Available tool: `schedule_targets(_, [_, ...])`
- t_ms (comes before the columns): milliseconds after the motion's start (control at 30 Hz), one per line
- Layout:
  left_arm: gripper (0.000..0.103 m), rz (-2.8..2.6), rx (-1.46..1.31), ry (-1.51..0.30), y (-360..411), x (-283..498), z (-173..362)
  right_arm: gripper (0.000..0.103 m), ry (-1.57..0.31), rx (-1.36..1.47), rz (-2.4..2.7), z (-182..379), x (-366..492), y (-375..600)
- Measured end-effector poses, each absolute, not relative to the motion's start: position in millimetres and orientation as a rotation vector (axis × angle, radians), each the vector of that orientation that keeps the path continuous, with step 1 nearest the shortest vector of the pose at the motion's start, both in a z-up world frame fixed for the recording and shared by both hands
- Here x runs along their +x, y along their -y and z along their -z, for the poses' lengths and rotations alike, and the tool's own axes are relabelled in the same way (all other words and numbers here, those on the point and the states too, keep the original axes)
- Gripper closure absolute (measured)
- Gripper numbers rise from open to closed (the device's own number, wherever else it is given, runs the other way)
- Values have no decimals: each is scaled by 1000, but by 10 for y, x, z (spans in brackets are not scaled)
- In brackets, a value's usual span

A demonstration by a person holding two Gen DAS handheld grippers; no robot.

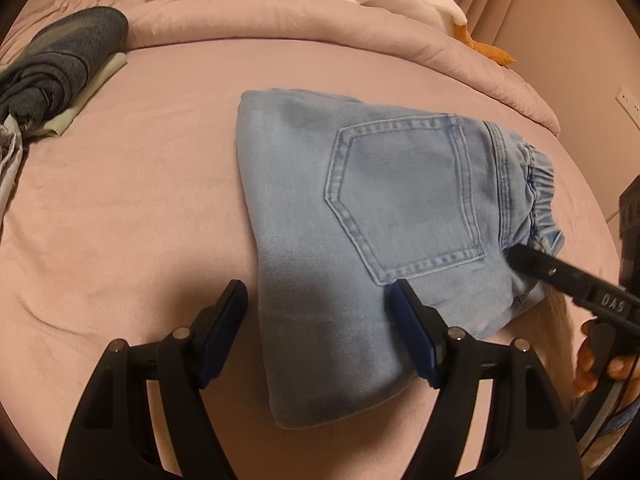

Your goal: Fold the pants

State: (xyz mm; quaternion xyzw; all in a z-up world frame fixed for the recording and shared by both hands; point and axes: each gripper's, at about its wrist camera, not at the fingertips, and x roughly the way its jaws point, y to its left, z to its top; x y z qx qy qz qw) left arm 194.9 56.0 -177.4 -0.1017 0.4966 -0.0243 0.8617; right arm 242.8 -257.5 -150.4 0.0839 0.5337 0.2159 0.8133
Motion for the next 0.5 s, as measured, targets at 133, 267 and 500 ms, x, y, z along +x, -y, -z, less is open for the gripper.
schedule_targets(133, [29,41,-198,-1037,-522,1952,1768,27,-1135,181,-462,1618,2420,2575])
schedule_targets(267, [30,20,-193,-1039,-507,1942,1728,25,-1105,65,-435,1583,2357,2438])
schedule_targets(500, [30,0,-153,-1001,-423,1798,1559,25,-1091,89,-417,1430,2279,2524])
